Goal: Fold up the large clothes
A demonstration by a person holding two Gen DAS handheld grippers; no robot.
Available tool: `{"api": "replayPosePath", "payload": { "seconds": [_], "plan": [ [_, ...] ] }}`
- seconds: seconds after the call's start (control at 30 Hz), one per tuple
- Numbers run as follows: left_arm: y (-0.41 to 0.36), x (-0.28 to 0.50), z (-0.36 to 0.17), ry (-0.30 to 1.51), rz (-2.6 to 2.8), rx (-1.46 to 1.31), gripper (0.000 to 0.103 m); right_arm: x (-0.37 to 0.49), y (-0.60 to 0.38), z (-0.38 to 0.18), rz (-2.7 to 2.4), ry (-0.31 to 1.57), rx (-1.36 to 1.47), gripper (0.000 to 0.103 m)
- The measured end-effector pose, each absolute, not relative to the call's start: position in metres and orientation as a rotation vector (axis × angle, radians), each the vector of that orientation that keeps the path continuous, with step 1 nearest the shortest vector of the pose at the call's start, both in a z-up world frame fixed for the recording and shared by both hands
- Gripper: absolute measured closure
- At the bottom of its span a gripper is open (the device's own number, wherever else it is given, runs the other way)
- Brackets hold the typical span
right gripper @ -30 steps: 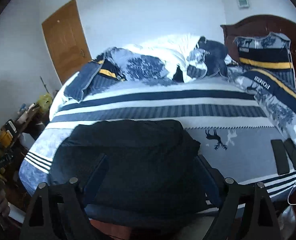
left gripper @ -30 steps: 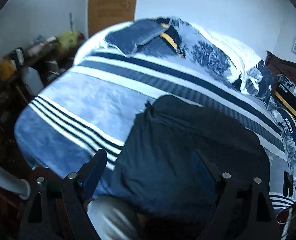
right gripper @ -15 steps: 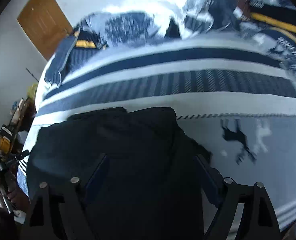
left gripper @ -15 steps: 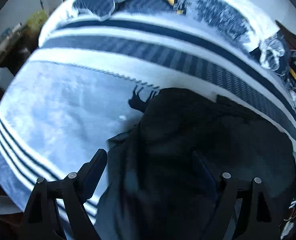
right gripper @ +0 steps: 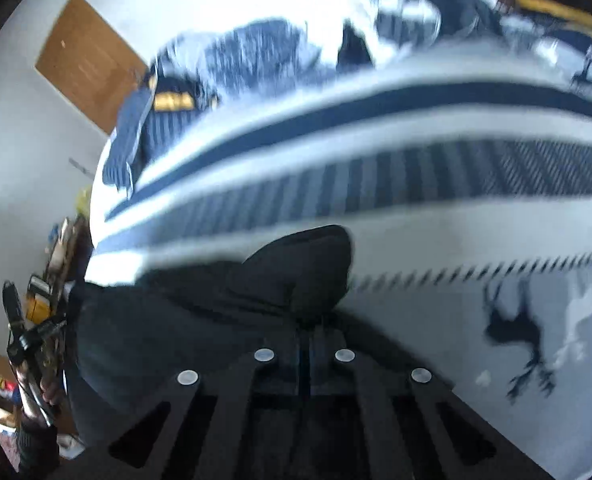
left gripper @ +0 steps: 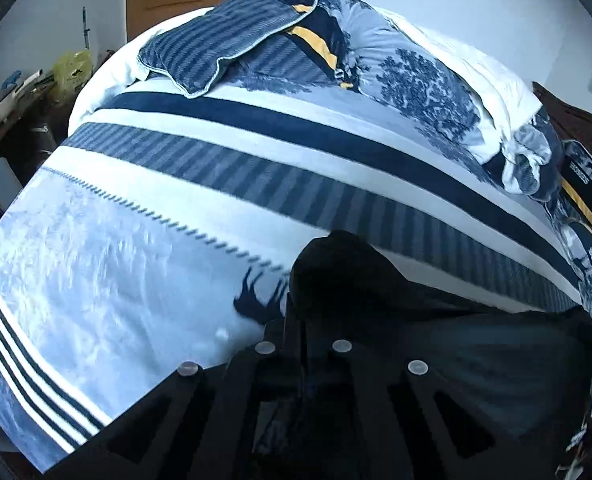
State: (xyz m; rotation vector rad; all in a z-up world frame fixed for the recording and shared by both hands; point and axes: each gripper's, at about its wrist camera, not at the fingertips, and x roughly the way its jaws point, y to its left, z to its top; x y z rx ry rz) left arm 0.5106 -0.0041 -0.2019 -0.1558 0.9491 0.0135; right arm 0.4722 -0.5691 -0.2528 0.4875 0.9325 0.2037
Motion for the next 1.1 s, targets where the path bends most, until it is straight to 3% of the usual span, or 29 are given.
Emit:
{"api": "replayPosePath", "payload": {
  "seconds": [0.27, 0.47, 0.5, 0.53, 0.57, 0.6, 0.63, 0.73, 0.87, 0.9, 0.93, 0.97, 1.0, 1.03, 1.1],
  "plan": [
    [-0.026, 0.531, -0.274, 1.074, 0.118, -0.07, 0.101, 0.503, -0.545, -0.321, 0.116, 1.096, 0.354, 0.101],
    [-0.008, 0.518, -0.241, 1.008, 0.165, -0.109, 0.097, 0.5, -0.552, -0.313, 0.093, 1.067, 0.369, 0.099],
    [-0.004, 0.512, -0.23, 0.983, 0.167, -0.115, 0.086, 0.494, -0.556, -0.302, 0.085, 1.045, 0.369, 0.097],
    [0.002, 0.5, -0.216, 0.944, 0.171, -0.121, 0.059, 0.486, -0.561, -0.29, 0.081, 1.018, 0.362, 0.089],
    [0.007, 0.491, -0.205, 0.917, 0.183, -0.116, 0.041, 0.476, -0.563, -0.281, 0.076, 1.0, 0.355, 0.079],
    [0.012, 0.477, -0.194, 0.885, 0.206, -0.102, 0.017, 0.467, -0.566, -0.271, 0.069, 0.982, 0.353, 0.043],
    [0.017, 0.464, -0.187, 0.854, 0.217, -0.094, 0.016, 0.45, -0.567, -0.261, 0.054, 0.952, 0.354, 0.012],
    [0.035, 0.412, -0.181, 0.84, 0.21, -0.083, 0.016, 0.394, -0.568, -0.241, 0.068, 0.919, 0.362, 0.013],
    [0.051, 0.371, -0.213, 0.92, 0.206, -0.097, 0.016, 0.329, -0.563, -0.252, 0.055, 0.93, 0.39, 0.015],
    [0.054, 0.365, -0.226, 0.956, 0.2, -0.116, 0.026, 0.315, -0.563, -0.263, 0.055, 0.948, 0.419, 0.022],
    [0.055, 0.362, -0.236, 0.995, 0.194, -0.137, 0.056, 0.308, -0.566, -0.271, 0.06, 0.966, 0.447, 0.038],
    [0.057, 0.363, -0.246, 1.032, 0.184, -0.153, 0.074, 0.306, -0.568, -0.285, 0.075, 1.0, 0.486, 0.049],
    [0.057, 0.365, -0.256, 1.086, 0.178, -0.17, 0.103, 0.307, -0.569, -0.298, 0.082, 1.028, 0.515, 0.074],
    [0.056, 0.366, -0.26, 1.109, 0.181, -0.187, 0.103, 0.306, -0.57, -0.305, 0.081, 1.04, 0.53, 0.087],
    [0.049, 0.364, -0.259, 1.078, 0.185, -0.173, 0.103, 0.297, -0.572, -0.301, 0.071, 1.018, 0.551, 0.097]
  ]
}}
